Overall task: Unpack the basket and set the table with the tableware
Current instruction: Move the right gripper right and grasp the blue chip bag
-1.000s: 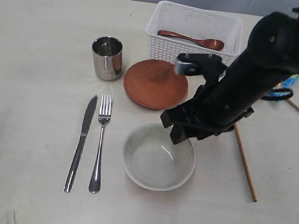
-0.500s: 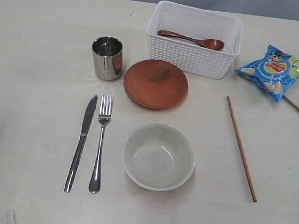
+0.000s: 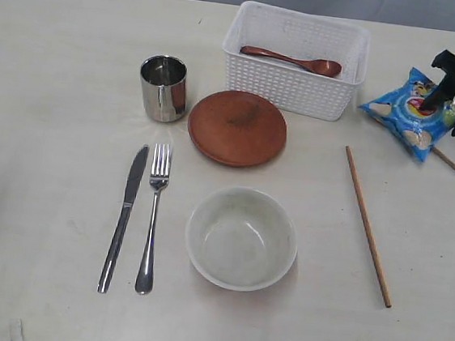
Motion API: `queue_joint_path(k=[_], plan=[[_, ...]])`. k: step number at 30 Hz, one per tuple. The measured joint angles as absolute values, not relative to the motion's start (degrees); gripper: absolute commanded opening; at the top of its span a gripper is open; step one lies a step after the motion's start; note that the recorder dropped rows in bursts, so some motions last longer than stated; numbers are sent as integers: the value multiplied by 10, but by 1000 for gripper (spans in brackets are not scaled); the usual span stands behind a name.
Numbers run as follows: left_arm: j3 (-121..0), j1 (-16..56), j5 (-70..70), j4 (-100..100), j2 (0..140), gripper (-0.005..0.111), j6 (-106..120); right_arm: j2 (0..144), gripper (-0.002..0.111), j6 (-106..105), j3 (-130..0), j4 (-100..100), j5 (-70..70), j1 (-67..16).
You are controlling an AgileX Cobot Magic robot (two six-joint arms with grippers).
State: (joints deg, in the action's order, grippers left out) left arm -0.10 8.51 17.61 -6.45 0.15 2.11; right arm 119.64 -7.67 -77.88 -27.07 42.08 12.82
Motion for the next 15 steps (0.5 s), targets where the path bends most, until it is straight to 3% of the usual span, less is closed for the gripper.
queue_joint_path(k=[1,4,15], plan=[[-1,85,176,-65,2,0,21,1200,36,-80,-779,-271,421,128],[-1,85,176,-65,2,0,21,1204,3,-90,-783,-273,422,128],[-1,85,176,-65,2,0,21,1129,0,-116,-788,-273,475,128]])
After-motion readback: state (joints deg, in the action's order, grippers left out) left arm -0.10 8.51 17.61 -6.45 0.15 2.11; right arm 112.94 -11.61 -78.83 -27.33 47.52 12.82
